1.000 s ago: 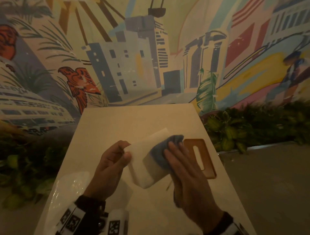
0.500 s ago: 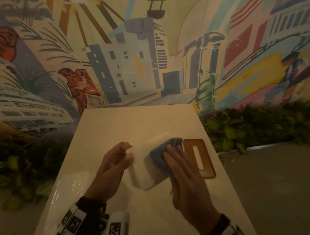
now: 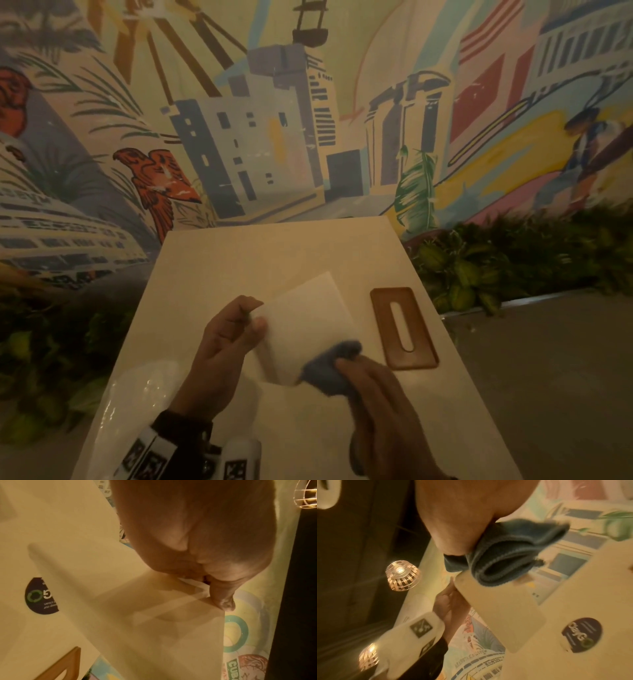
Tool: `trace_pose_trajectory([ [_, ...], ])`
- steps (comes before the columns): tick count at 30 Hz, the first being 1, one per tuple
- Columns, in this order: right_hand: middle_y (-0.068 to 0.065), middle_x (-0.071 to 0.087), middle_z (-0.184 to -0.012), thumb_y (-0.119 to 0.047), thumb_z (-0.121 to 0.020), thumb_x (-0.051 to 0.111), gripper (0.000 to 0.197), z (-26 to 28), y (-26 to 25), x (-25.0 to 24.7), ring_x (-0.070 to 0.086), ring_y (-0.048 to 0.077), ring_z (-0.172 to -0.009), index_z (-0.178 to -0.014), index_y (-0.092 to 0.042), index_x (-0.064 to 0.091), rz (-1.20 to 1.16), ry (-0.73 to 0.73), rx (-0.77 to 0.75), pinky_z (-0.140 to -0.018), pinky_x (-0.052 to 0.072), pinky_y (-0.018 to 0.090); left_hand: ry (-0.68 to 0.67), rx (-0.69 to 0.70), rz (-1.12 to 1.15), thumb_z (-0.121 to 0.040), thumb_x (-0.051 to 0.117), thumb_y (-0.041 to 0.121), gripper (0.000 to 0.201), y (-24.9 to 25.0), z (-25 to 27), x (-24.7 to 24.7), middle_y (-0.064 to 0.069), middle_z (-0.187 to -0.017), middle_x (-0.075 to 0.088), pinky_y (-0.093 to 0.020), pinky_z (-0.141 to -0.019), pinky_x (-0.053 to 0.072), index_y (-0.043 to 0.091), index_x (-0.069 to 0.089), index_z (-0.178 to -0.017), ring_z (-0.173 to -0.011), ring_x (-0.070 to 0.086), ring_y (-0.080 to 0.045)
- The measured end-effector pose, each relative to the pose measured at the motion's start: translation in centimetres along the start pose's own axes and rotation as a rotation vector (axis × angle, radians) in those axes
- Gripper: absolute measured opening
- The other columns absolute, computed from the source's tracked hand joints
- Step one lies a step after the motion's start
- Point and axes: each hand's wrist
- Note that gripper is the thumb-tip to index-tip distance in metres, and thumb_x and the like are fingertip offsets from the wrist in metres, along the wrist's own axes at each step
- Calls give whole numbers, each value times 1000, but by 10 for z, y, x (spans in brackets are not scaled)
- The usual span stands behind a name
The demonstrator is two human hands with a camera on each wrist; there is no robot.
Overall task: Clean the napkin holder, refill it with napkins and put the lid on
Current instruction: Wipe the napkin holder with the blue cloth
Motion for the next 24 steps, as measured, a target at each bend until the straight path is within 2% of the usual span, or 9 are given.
trace_pose_trajectory([
  [3, -27, 63, -109, -50, -92, 44, 28, 0, 9, -13, 57, -7, -100, -118, -50, 53, -159, 30, 408, -85, 46, 10, 71, -4, 55, -80, 69, 43, 45, 1, -1, -1, -26, -97, 54, -43, -83, 44, 2, 56, -92, -93, 52, -31],
  [5, -28, 61, -108, -67, -74, 60, 45, 0, 13, -15, 59, -9, -98, -116, -55, 51, -275, -13, 558, -80, 49, 9, 91, -10, 136, -83, 65, 36, 31, 3, -3, -1, -16, -98, 59, -34, -80, 52, 8, 58, -93, -94, 55, -29],
  [7, -26, 55, -115, -73, -54, 74, 85, -1, 14, -12, 57, -7, -102, -127, -46, 40, -338, -85, 641, -76, 49, 10, 89, -25, 203, -81, 69, 37, 31, 4, -5, 1, -13, -97, 61, -31, -79, 54, 10, 58, -92, -93, 56, -27],
  [10, -34, 30, -130, -72, -35, 82, 126, -13, 1, 2, 32, -29, -112, -137, -48, 11, -312, -217, 698, -76, 36, -2, 60, -52, 276, -73, 77, 41, 41, 5, -4, 9, -14, -101, 62, -35, -80, 56, 11, 59, -94, -95, 60, -29],
  [15, -35, 21, -125, -73, -37, 79, 133, -33, -18, 19, 26, -42, -98, -121, -67, -24, -216, -161, 650, -75, 23, -13, 24, -72, 343, -69, 81, 38, 42, 6, -1, 21, -17, -99, 61, -38, -77, 56, 9, 61, -92, -92, 61, -30],
  [18, -36, 39, -110, -80, -39, 74, 138, -32, -16, 25, 40, -37, -92, -145, -39, -2, -129, -11, 634, -82, 43, 7, -26, -76, 376, -70, 80, 35, 36, 11, -1, 22, -14, -94, 65, -37, -76, 56, 11, 65, -91, -88, 63, -28],
  [20, -33, 55, -85, -83, -44, 70, 133, -27, -11, 29, 56, -23, -78, -146, -16, 19, -94, 33, 633, -69, 54, 19, -79, -74, 405, -74, 78, 32, 32, 13, -1, 20, -15, -92, 65, -38, -77, 55, 9, 65, -92, -87, 63, -29],
  [22, -28, 60, -71, -81, -49, 70, 125, -27, -13, 26, 61, -16, -72, -143, -16, 23, -88, 24, 591, -65, 54, 16, -115, -78, 430, -77, 75, 29, 32, 13, -2, 17, -18, -90, 60, -39, -76, 53, 5, 61, -93, -86, 59, -32],
  [24, -30, 60, -93, -79, -50, 71, 122, -29, -14, 22, 55, -22, -83, -142, -14, 25, -95, 47, 552, -70, 52, 11, -130, -67, 372, -79, 71, 26, 30, 14, -5, 11, -21, -86, 55, -38, -74, 50, 2, 58, -90, -82, 54, -34],
])
Point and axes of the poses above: each hand's wrist, its own z-axis away from the middle knuckle, its own x-axis out of the palm, y = z × x
